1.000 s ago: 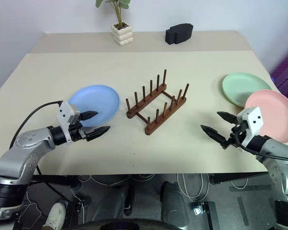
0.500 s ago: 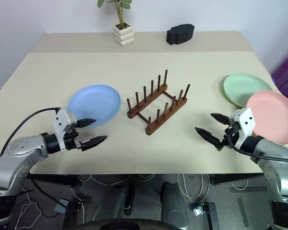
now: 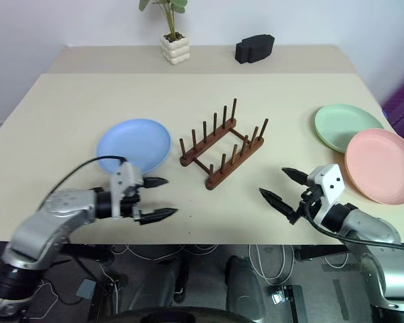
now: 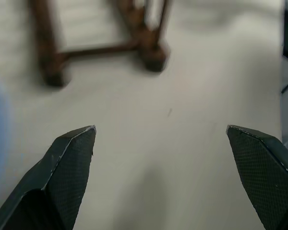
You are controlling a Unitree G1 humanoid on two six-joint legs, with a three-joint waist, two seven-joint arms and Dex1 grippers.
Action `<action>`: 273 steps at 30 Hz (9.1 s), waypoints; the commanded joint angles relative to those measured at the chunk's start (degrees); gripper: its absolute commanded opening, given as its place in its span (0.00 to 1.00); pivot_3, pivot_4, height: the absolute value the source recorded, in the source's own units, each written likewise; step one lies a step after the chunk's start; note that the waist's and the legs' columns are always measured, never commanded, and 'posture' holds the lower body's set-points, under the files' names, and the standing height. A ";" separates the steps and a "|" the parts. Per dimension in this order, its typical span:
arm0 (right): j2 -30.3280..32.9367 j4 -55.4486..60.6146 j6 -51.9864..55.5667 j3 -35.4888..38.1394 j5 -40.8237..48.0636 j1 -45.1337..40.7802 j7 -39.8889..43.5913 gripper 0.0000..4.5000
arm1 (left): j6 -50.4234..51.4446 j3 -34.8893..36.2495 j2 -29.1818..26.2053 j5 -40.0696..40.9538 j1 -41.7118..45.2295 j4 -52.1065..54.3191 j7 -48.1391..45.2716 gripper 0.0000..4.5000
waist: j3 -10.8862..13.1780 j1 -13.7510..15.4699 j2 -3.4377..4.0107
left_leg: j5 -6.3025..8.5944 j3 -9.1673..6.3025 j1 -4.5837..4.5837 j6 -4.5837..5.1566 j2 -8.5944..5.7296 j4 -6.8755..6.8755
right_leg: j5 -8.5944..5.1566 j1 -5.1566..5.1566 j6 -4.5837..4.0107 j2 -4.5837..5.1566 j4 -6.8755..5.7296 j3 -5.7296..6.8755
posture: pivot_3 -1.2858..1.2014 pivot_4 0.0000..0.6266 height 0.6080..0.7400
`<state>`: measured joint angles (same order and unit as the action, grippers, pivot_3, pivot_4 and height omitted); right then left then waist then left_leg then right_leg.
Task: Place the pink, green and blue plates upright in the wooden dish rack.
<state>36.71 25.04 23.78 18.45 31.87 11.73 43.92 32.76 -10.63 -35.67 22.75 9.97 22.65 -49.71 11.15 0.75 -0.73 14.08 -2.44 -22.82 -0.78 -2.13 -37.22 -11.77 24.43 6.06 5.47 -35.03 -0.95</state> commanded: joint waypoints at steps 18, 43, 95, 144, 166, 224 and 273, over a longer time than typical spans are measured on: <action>-0.54 10.66 3.60 2.67 3.40 3.69 -6.05 0.99 | 3.46 -12.90 19.64 -14.85 9.98 -14.46 15.19 1.00 | -0.08 0.07 -0.10 | 0.00 -0.06 0.12 0.00 0.00 -0.01 | -0.09 -0.13 0.15 -0.01 -0.02 0.03 | 0.52 0.24 0.97; -1.16 14.65 2.59 2.00 0.18 16.65 -4.72 1.00 | -20.08 -12.76 14.41 -11.38 21.64 -30.61 -16.46 0.18 | -0.13 -0.07 -0.10 | 0.02 -0.42 0.27 0.02 -0.04 0.05 | -0.18 -0.39 0.22 0.06 0.11 0.15 | 0.52 0.24 0.97; 0.55 -5.38 -1.51 -3.70 -16.65 4.86 -6.58 0.00 | -13.58 -13.76 16.59 -18.77 15.31 -24.83 -4.35 0.01 | -0.12 -0.04 -0.13 | 0.04 -0.50 0.20 0.03 -0.06 0.05 | -0.18 -0.37 0.24 0.08 0.17 0.19 | 0.52 0.24 0.97; 8.35 -9.26 0.39 19.14 -14.43 6.78 -5.32 0.97 | -10.98 -8.83 16.05 -4.40 14.84 -15.46 -12.16 0.00 | -0.11 -0.10 -0.06 | 0.17 -0.60 0.23 0.22 -0.07 0.14 | -0.19 -0.79 0.26 0.08 0.88 0.33 | 0.52 0.24 0.97; 8.62 -26.48 -9.44 10.17 -23.50 -2.53 -10.00 0.01 | -10.42 -7.78 15.87 -4.06 13.94 -13.08 -10.29 0.00 | -0.11 -0.08 -0.04 | 0.25 -0.57 0.32 0.38 -0.11 0.11 | -0.08 -0.89 0.15 0.07 0.88 0.31 | 0.52 0.24 0.97; 7.66 -8.79 21.03 19.17 51.19 -16.10 -4.80 0.01 | -12.15 -7.88 16.52 -4.45 13.66 -14.85 -9.55 0.00 | -0.04 0.00 0.09 | 0.29 -0.72 0.19 0.44 -0.12 0.08 | -0.04 -0.88 0.10 0.10 0.95 0.41 | 0.52 0.24 0.97; 17.68 -68.24 -30.82 -6.96 -28.97 -34.48 -7.47 0.98 | -11.64 -6.54 15.42 -4.37 12.82 -13.34 -7.00 0.00 | -0.09 -1.62 0.28 | 0.29 -0.22 0.35 0.45 -0.14 0.13 | -0.03 -0.89 0.10 0.08 0.88 0.25 | 0.52 0.24 0.97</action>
<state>53.07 -39.43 -3.65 12.68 5.82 -20.13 37.29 21.61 -18.34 -20.20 17.57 22.71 7.16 -57.05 11.06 -0.87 -0.46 14.37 -2.63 -22.45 -0.33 -2.26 -37.10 -11.79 23.54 6.16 5.55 -34.15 -0.71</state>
